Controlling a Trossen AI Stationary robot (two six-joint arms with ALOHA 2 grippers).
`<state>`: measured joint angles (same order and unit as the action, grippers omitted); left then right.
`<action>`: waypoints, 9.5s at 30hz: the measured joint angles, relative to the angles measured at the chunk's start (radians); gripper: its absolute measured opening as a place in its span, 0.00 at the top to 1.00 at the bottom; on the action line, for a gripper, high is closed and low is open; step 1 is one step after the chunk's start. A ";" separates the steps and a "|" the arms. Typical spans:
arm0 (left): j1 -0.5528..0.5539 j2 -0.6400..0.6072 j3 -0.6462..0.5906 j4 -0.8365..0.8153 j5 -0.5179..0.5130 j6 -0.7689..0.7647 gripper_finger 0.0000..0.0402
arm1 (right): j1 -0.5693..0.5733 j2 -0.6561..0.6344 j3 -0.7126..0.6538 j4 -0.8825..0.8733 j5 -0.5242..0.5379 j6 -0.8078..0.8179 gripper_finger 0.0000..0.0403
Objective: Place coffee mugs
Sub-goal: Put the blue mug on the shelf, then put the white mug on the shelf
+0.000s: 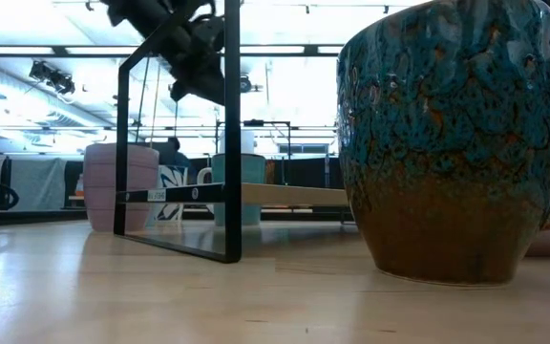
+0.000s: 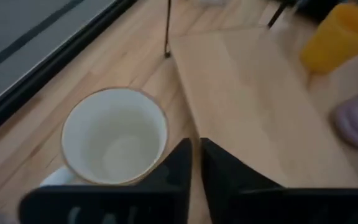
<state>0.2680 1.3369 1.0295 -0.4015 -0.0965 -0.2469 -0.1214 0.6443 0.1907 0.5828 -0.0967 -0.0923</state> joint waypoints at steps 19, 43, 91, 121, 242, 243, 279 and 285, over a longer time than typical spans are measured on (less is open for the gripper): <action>0.020 0.406 0.391 -0.327 -0.046 0.036 0.61 | 0.011 0.089 0.046 -0.034 0.025 -0.115 0.66; 0.008 0.526 0.424 -0.419 -0.026 0.366 0.93 | 0.011 0.089 0.046 -0.038 0.017 -0.081 0.66; -0.079 0.895 1.142 -0.604 0.059 0.637 0.93 | 0.011 -0.187 0.046 -0.303 0.026 -0.015 0.67; -0.108 0.902 1.140 -0.556 -0.013 0.634 0.59 | 0.011 -0.187 0.046 -0.306 -0.003 0.010 0.67; 0.390 0.367 0.192 -0.470 -0.100 -0.034 0.55 | 0.017 -0.171 0.045 -0.277 -0.030 -0.067 0.67; 0.390 0.367 0.187 -0.468 -0.100 -0.031 0.57 | 0.017 -0.171 0.045 -0.277 -0.030 -0.068 0.67; -0.119 0.539 0.685 -0.576 0.072 -0.132 0.94 | -0.025 -0.170 0.045 -0.208 -0.025 -0.192 0.67; -0.174 0.650 0.849 -0.696 0.067 -0.136 0.94 | -0.025 -0.146 0.045 -0.138 -0.028 -0.243 0.67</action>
<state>0.0942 1.9864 1.8782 -1.0980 -0.0294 -0.3828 -0.1466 0.4981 0.2359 0.4450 -0.1246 -0.3357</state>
